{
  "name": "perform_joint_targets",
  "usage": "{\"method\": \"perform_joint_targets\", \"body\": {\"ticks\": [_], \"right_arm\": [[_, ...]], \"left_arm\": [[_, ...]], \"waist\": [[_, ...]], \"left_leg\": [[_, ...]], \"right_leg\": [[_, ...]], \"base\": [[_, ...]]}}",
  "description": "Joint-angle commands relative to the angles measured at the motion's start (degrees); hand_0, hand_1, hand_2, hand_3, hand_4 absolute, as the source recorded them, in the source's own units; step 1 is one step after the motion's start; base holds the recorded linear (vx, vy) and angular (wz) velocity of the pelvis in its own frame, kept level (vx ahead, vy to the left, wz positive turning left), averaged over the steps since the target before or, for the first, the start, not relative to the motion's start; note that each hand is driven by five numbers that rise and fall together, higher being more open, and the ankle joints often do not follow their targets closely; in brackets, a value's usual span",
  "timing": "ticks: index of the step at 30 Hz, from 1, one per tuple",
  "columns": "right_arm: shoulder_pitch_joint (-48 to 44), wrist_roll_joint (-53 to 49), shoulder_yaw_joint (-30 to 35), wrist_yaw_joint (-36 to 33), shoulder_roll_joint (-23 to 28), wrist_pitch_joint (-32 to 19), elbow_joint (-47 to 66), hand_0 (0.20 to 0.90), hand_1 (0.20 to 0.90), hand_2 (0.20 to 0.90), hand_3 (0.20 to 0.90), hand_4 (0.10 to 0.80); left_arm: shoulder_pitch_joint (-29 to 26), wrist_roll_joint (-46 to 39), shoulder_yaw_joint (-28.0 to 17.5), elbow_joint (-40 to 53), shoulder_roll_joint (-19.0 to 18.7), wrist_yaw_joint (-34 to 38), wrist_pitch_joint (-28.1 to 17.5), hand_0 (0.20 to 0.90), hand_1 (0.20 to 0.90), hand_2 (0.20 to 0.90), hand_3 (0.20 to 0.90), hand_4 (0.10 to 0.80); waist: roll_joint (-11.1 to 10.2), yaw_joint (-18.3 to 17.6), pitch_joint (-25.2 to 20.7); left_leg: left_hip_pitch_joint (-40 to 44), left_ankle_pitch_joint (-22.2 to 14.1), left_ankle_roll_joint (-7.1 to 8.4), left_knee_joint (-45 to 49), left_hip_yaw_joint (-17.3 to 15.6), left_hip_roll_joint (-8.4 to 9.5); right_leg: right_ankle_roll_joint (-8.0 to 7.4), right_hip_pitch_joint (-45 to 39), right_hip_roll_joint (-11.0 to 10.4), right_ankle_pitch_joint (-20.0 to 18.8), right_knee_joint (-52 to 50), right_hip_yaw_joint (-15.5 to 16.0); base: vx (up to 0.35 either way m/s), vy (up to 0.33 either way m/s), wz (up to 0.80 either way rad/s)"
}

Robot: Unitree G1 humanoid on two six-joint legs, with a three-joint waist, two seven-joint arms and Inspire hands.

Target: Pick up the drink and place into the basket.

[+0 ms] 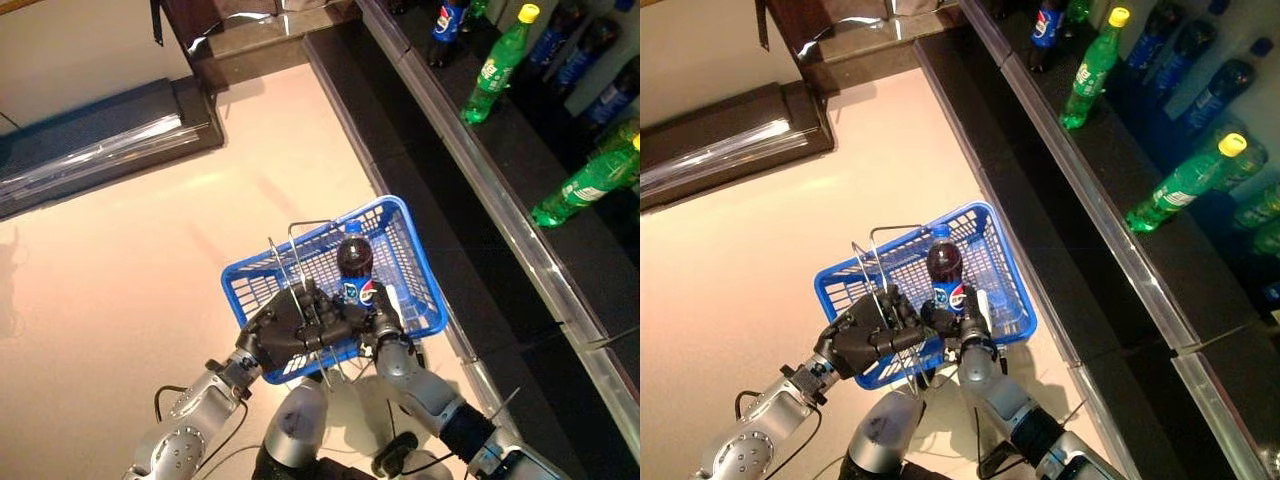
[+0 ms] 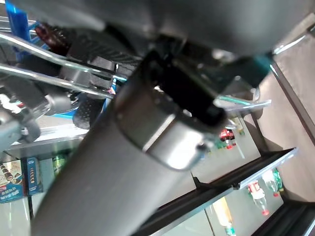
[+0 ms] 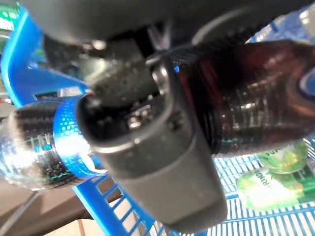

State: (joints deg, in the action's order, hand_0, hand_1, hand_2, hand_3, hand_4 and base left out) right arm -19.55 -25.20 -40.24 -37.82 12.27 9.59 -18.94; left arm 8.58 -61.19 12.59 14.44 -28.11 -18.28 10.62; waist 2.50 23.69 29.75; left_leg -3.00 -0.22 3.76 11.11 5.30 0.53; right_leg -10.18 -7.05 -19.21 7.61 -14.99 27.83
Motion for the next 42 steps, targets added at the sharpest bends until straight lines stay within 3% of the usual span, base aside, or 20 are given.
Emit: {"method": "perform_joint_targets", "body": {"ticks": [1, 7, 13, 20, 27, 32, 37, 38, 39, 40, 41, 42], "right_arm": [[-2.6, 1.2, -2.0, 1.1, -7.0, -7.7, -0.6, 0.3, 0.3, 0.3, 0.2, 0.1], [-0.1, -7.0, -2.0, 4.8, -9.5, -9.9, -6.5, 0.3, 0.3, 0.3, 0.2, 0.1], [0.7, -17.4, -2.4, 4.9, -13.6, -11.7, -10.2, 0.3, 0.3, 0.3, 0.2, 0.1], [-2.1, -35.5, 0.4, 8.3, -16.9, -12.6, -16.9, 0.3, 0.3, 0.3, 0.2, 0.1], [-6.9, -48.0, 4.6, 10.9, -17.8, -11.6, -21.2, 0.3, 0.3, 0.3, 0.2, 0.1], [-9.0, -58.1, 8.5, 12.2, -18.1, -14.4, -22.7, 0.3, 0.3, 0.3, 0.2, 0.1], [-9.7, -61.9, 10.8, 11.2, -18.4, -15.4, -23.3, 0.3, 0.3, 0.3, 0.2, 0.1], [-9.8, -62.6, 11.8, 10.8, -18.2, -15.9, -23.4, 0.467, 0.467, 0.467, 0.395, 0.295], [-9.9, -62.6, 11.9, 10.8, -18.2, -15.9, -23.4, 0.467, 0.467, 0.467, 0.395, 0.295], [-9.9, -62.2, 12.5, 9.8, -18.1, -16.3, -23.3, 0.585, 0.585, 0.585, 0.532, 0.432], [-9.9, -61.7, 12.9, 9.2, -18.0, -16.3, -23.1, 0.764, 0.764, 0.764, 0.741, 0.641], [-9.9, -61.2, 13.2, 8.7, -17.9, -16.3, -22.8, 0.9, 0.9, 0.9, 0.9, 0.8]], "left_arm": [[-5.9, -5.1, 1.0, 19.1, 4.5, -10.1, -7.0, 0.3, 0.3, 0.3, 0.2, 0.1], [-7.6, -8.0, 1.3, 21.4, 4.1, -13.6, -7.6, 0.3, 0.3, 0.3, 0.2, 0.1], [-9.7, -12.9, 3.5, 22.6, 4.4, -14.5, -4.6, 0.3, 0.3, 0.3, 0.2, 0.1], [-12.5, -8.2, 6.5, 22.3, 2.6, -16.5, -7.4, 0.3, 0.3, 0.3, 0.2, 0.1], [-13.5, -9.7, 5.4, 22.4, 0.0, -16.3, -4.8, 0.3, 0.3, 0.3, 0.2, 0.1], [-12.5, -10.6, 3.5, 22.1, -0.3, -16.6, -2.3, 0.3, 0.3, 0.3, 0.2, 0.1], [-11.8, -11.6, 2.5, 21.4, -0.6, -17.2, -1.6, 0.3, 0.3, 0.3, 0.2, 0.1], [-11.5, -11.8, 2.1, 21.2, -0.7, -17.7, -1.6, 0.3, 0.3, 0.3, 0.2, 0.1], [-11.4, -11.8, 2.1, 21.2, -0.7, -17.8, -1.5, 0.3, 0.3, 0.3, 0.2, 0.1], [-11.2, -11.9, 1.9, 21.2, -0.7, -17.9, -1.5, 0.3, 0.3, 0.3, 0.2, 0.1], [-11.0, -12.0, 1.8, 21.1, -0.6, -17.8, -1.5, 0.3, 0.3, 0.3, 0.2, 0.1], [-10.8, -11.9, 1.8, 21.0, -0.5, -17.8, -1.3, 0.3, 0.3, 0.3, 0.2, 0.1]], "waist": [[0.6, 0.5, -12.5], [0.5, 1.3, -12.0], [-0.3, 1.9, -11.4], [-1.2, 2.6, -10.3], [-2.4, 4.3, -10.5], [-2.8, 5.3, -10.8], [-2.6, 5.6, -10.8], [-2.5, 5.6, -10.8], [-2.5, 5.6, -10.8], [-2.3, 5.6, -10.8], [-2.2, 5.6, -10.7], [-2.0, 5.5, -10.6]], "left_leg": [[-6.6, -0.1, 0.29, 9.6, 0.1, 1.46], [-7.1, -0.5, 0.36, 9.1, 0.8, 1.64], [-7.5, -1.3, 0.21, 9.4, 0.9, 1.86], [-7.8, -1.0, 0.28, 9.3, 0.7, 1.59], [-7.7, -1.3, 0.4, 9.5, 1.3, 1.46], [-7.2, -1.3, 0.24, 9.2, 1.4, 1.22], [-7.0, -1.2, 0.0, 8.8, 1.4, 1.2], [-6.8, -1.0, -0.03, 8.6, 1.4, 1.18], [-6.8, -1.0, -0.04, 8.6, 1.4, 1.18], [-6.8, -1.0, -0.09, 8.5, 1.5, 1.2], [-6.8, -1.0, -0.14, 8.5, 1.5, 1.22], [-6.8, -1.0, -0.17, 8.5, 1.5, 1.23]], "right_leg": [[4.7, -2.3, 4.2, -4.2, 4.9, 1.5], [4.5, -2.5, 4.3, -4.4, 5.4, 2.1], [4.07, -2.5, 4.2, -4.7, 5.2, 2.1], [3.91, -2.4, 4.5, -5.1, 5.4, 1.8], [4.24, -2.8, 5.1, -5.0, 5.0, 2.7], [4.42, -2.9, 5.3, -4.8, 4.3, 3.3], [4.42, -2.5, 5.2, -4.9, 3.8, 3.6], [4.46, -2.5, 5.2, -4.9, 3.7, 3.7], [4.47, -2.5, 5.2, -4.9, 3.7, 3.7], [4.5, -2.4, 5.2, -4.9, 3.6, 3.9], [4.49, -2.3, 5.1, -4.9, 3.5, 4.0], [4.45, -2.1, 4.9, -5.0, 3.3, 4.1]], "base": [[0.0, 0.0, 0.0], [0.0, 0.0, 0.0], [0.028, -0.052, 0.08], [-0.001, -0.061, 0.01], [0.06, -0.046, 0.01], [0.064, -0.009, 0.1], [0.04, 0.015, 0.06], [0.024, 0.019, 0.06], [0.026, 0.03, 0.06], [0.009, 0.024, 0.03], [0.005, 0.031, 0.02], [0.0, 0.0, 0.0]]}}
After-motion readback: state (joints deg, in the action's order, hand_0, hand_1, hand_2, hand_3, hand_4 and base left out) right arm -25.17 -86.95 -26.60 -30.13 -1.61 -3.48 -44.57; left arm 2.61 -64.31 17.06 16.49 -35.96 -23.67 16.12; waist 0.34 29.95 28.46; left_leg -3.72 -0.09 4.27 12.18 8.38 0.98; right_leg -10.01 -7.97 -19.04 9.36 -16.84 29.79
